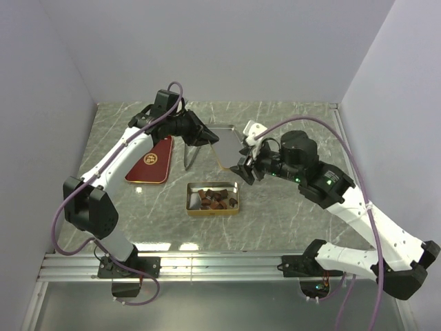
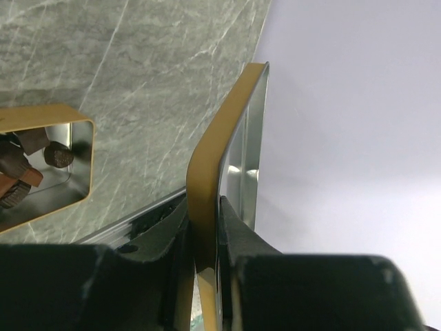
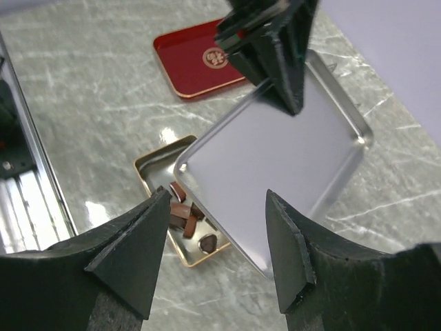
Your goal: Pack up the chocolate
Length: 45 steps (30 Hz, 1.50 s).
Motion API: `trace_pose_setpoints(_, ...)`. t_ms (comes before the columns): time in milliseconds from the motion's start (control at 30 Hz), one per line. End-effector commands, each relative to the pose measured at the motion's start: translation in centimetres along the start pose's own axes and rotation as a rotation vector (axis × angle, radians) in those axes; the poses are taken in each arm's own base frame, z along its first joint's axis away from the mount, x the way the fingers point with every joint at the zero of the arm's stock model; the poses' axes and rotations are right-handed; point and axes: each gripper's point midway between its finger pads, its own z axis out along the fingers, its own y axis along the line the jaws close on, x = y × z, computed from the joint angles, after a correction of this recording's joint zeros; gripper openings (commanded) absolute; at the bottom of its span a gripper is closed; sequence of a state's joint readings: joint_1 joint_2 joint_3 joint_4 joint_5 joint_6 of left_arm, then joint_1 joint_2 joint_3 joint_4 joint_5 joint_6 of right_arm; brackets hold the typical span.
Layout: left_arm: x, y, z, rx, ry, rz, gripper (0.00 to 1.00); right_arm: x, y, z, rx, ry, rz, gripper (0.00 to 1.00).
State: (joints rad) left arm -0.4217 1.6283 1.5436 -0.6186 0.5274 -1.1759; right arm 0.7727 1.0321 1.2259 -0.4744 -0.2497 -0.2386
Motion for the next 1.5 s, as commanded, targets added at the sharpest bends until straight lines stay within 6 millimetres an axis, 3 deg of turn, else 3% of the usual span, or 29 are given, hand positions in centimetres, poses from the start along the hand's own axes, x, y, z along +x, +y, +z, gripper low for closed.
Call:
trace_pose_setpoints(0,0.2,-2.2,-1.3,0.059,0.029,0.004,0.06,-0.9,-0.5,0.1,0.045,0.009,-0.104,0.65)
trace_pose_setpoints(200,-0.1,-2.2,-1.5,0.047,0.029,0.021,0.06,0.8,0.6,0.7,0.041,0.079,-0.182,0.65)
trace_pose_setpoints(567,1.2,-2.3,-2.1,0.068,0.086,0.017,0.06,2.8,-0.5,1.7,0.149,0.123,-0.266,0.64)
trace_pose_setpoints(767,2.2,-2.4,-2.7,0.089,0.122,0.009,0.06,2.9,-1.0,2.1,0.202,0.120,-0.319,0.63)
trace_pose_setpoints(933,2.7,-2.2,-3.1,0.090,0.140,0.015,0.07,1.7,-1.6,1.9,0.267,0.071,-0.343,0.61)
trace_pose_setpoints(1033,3.3,-2.3,-3.3,0.107,0.162,0.010,0.10,1.5,-2.2,1.9,0.304,0.072,-0.360,0.56)
trace_pose_setpoints(1233,4.5,-1.7,-3.5,0.106,0.201,0.011,0.14,1.4,-2.5,2.1,0.331,0.070,-0.388,0.35)
trace_pose_setpoints(1467,5.9,-1.6,-3.7,0.121,0.265,0.027,0.18,1.3,-2.3,2.5,0.324,0.061,-0.382,0.23)
